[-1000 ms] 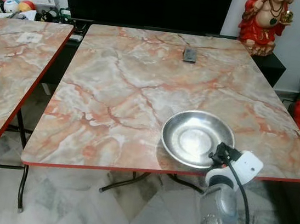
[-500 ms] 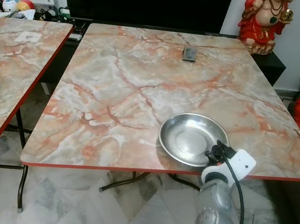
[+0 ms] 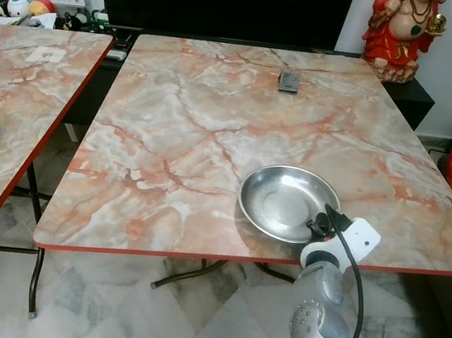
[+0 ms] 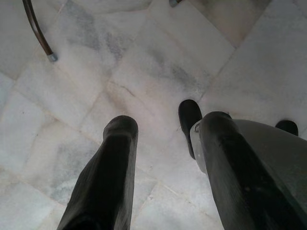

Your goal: Setting the table

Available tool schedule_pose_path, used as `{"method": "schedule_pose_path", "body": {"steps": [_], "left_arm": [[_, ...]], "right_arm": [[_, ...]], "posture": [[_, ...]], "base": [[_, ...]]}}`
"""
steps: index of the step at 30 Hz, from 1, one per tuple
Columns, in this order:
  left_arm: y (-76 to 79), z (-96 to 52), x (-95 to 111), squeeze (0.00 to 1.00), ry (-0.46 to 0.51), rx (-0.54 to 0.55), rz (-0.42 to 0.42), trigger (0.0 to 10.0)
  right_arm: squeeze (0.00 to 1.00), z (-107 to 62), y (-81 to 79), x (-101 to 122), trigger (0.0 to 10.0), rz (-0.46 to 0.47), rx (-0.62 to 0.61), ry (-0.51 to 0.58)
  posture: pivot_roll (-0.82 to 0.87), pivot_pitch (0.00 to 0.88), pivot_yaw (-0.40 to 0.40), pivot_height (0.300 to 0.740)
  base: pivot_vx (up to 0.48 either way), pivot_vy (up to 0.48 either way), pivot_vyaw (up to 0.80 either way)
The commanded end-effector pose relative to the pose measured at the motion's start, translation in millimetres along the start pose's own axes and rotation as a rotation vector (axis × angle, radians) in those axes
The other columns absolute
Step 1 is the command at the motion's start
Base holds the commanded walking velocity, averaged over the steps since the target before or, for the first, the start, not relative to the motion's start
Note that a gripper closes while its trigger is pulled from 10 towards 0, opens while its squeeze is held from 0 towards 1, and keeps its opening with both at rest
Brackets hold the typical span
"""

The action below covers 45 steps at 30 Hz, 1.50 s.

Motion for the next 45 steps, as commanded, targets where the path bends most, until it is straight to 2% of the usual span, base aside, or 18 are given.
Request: {"method": "schedule_pose_path", "body": {"steps": [1, 5, 6, 7, 9, 11, 22, 35, 36, 37, 38, 39, 45], "left_arm": [[-0.3, -2.1, -6, 0.0, -0.014, -0.006, 0.008, 10.0], [0.6, -1.6, -5, 0.0, -0.015, -0.008, 0.009, 10.0], [0.8, -1.5, -5, 0.0, -0.015, -0.009, 0.009, 10.0], [0.9, -1.4, -5, 0.0, -0.016, -0.009, 0.009, 10.0], [0.8, -1.3, -5, 0.0, -0.017, -0.008, 0.008, 10.0], [0.7, -1.3, -5, 0.0, -0.018, -0.008, 0.008, 10.0], [-1.8, -2.6, -9, 0.0, -0.03, -0.005, 0.01, 10.0], [3.8, -2.0, -10, 0.0, -0.038, -0.029, 0.041, 10.0], [4.4, -2.0, -10, 0.0, -0.038, -0.03, 0.042, 10.0], [5.1, -1.9, -10, 0.0, -0.038, -0.032, 0.043, 10.0], [5.1, -1.9, -10, 0.0, -0.038, -0.032, 0.043, 10.0], [6.0, -2.0, -11, 0.0, -0.037, -0.033, 0.043, 10.0], [6.8, -2.1, -11, 0.0, -0.04, -0.034, 0.04, 10.0]], "right_arm": [[0.25, -0.5, 8.1, -1, 10.0, -0.004, -0.025, 0.008], [0.28, -0.3, 10.1, -2, 10.0, -0.006, -0.03, 0.008], [0.45, -0.1, 10.0, -2, 10.0, -0.005, -0.029, 0.009], [0.67, -0.1, 9.5, -2, 10.0, -0.003, -0.026, 0.011], [0.67, 0.0, 9.2, -3, 10.0, -0.001, -0.024, 0.01], [0.73, 0.0, 9.0, -3, 10.0, -0.002, -0.024, 0.009], [0.71, -2.8, 8.8, -8, 10.0, -0.008, -0.025, 0.004], [0.67, -15.8, 8.8, -3, 10.0, -0.053, -0.026, 0.042], [0.63, -16.6, 8.8, 0, 10.0, -0.057, -0.027, 0.06], [0.53, -18.2, 8.7, 6, 10.0, -0.057, -0.027, 0.09], [0.53, -18.2, 8.7, 6, 10.0, -0.057, -0.027, 0.09], [0.0, -22.3, 9.6, 19, 10.0, -0.082, -0.035, 0.163], [0.0, -30.2, 15.3, 36, 10.0, -0.155, -0.073, 0.245]], "posture": [[-0.04, 0.14, -0.003, 0.74], [-0.04, 0.139, -0.004, 0.74], [-0.04, 0.138, -0.004, 0.74], [-0.04, 0.138, -0.004, 0.74], [-0.04, 0.137, -0.005, 0.74], [-0.04, 0.137, -0.005, 0.74], [-0.04, 0.138, -0.007, 0.74], [-0.05, 0.139, -0.009, 0.74], [-0.05, 0.137, -0.01, 0.74], [-0.05, 0.138, -0.01, 0.74], [-0.05, 0.138, -0.01, 0.74], [-0.05, 0.138, -0.011, 0.74], [-0.05, 0.139, -0.012, 0.74]], "base": [[0.0, 0.0, 0.0], [0.0, 0.0, 0.0], [0.0, 0.0, 0.0], [0.0, 0.0, 0.0], [0.0, 0.0, 0.0], [0.0, 0.0, 0.0], [0.0, 0.0, 0.0], [0.0, 0.0, 0.0], [0.0, 0.0, 0.0], [0.0, 0.0, 0.0], [0.0, 0.0, 0.0], [0.0, 0.0, 0.0], [0.0, 0.0, 0.0]]}}
Point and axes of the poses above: a point about 5 cm out from each wrist's last joint towards the gripper, its own z axis pointing out of the wrist towards the gripper, its own x axis along the axis of the wrist's last joint, y = z × x, the point moved 6 cm from there along z, pointing out of the wrist towards the gripper, and after that the axes turned 9 degrees about -z, right-handed, at the moved point
